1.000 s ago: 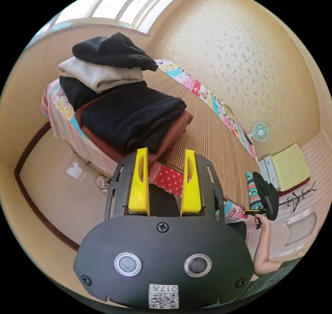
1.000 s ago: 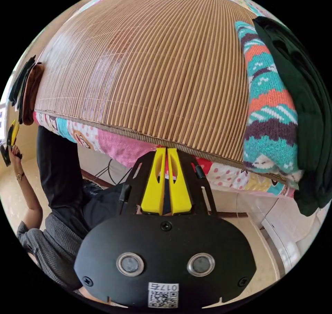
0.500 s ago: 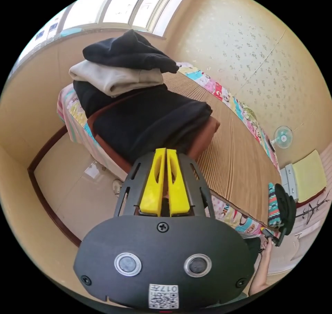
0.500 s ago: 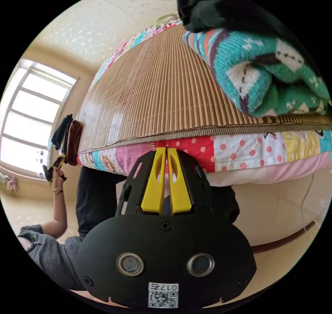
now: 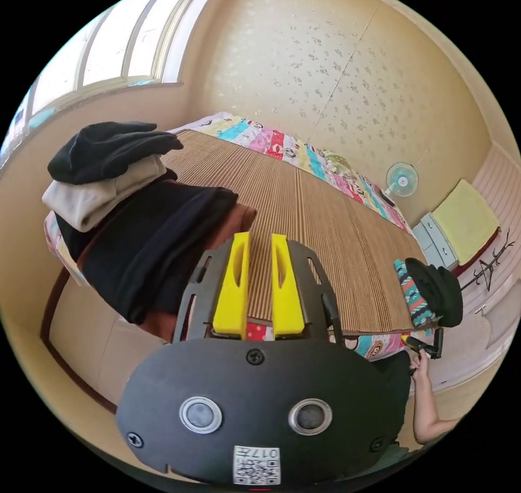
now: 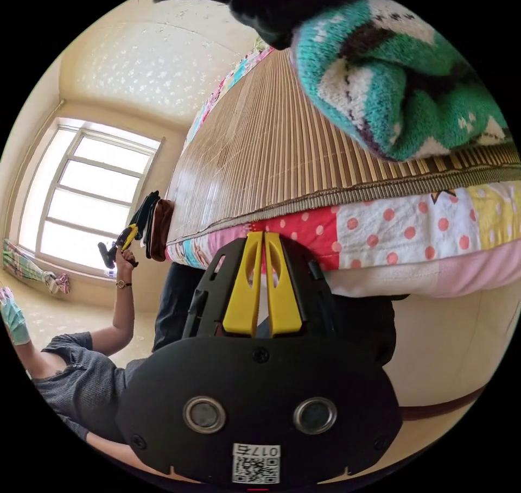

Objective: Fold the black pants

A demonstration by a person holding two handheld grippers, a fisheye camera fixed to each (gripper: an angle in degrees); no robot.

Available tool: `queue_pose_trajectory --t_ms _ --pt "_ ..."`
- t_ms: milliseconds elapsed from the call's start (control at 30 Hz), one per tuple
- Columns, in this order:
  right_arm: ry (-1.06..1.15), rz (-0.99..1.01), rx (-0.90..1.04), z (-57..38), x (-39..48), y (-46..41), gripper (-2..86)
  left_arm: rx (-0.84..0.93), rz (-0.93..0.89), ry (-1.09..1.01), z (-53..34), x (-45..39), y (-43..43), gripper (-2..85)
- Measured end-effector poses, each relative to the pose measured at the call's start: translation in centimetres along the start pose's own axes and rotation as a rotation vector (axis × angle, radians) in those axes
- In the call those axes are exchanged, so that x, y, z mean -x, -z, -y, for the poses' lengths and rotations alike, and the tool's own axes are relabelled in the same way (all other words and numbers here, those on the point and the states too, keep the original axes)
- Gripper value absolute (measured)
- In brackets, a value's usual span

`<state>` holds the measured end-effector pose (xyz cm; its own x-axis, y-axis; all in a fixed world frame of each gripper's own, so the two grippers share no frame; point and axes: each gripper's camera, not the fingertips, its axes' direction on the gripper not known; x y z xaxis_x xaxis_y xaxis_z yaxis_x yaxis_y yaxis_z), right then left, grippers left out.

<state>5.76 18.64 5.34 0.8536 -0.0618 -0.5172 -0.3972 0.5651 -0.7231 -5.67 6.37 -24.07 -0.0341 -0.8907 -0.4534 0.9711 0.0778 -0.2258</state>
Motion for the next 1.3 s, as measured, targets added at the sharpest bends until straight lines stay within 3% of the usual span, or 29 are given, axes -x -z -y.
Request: queue_pose_trajectory --t_ms 133,267,333,567,700,933,1033,1167,1300 --pt "0.048 -0.116 0.009 -0.7 2.5 -0.1 0.6 -0.003 0.138 0.052 -0.9 2.3 0.3 14.1" --pt "0.055 -0.148 0.016 -1.3 4.0 -0.2 0.6 0.199 0.222 0.007 -1.3 3.6 -3.7 13.5" --pt "0.047 -0.13 0.015 -1.7 4.3 -0.2 0.5 0.178 0.244 -0.019 -1.6 3.7 -3.7 12.2" --pt "0.064 -0.217 0.007 -2.8 8.9 -1.1 0.5 0.144 0.152 0.058 0.6 3.5 -0.2 4.7" --pt "0.156 -0.433 0.011 -3.5 15.0 -3.3 0.5 -0.069 -0.378 -0.03 1.4 0.2 3.0 -0.2" --pt "0.337 -0.869 0.022 -5.6 24.8 -9.8 0.5 -0.085 -0.447 -0.212 3.5 -7.8 3.3 -0.8" --pt "0.359 -0.942 0.023 -6.1 27.2 -11.6 0.5 -0.113 -0.372 -0.145 2.8 -5.7 3.8 -0.3" --pt "0.317 -0.844 0.019 -5.4 28.4 -11.1 0.5 -0.188 -0.018 -0.098 1.3 0.1 6.4 6.3" --pt "0.317 -0.842 0.026 -4.9 30.4 -12.1 0.4 -0.057 0.178 -0.131 0.7 4.9 5.9 12.8"
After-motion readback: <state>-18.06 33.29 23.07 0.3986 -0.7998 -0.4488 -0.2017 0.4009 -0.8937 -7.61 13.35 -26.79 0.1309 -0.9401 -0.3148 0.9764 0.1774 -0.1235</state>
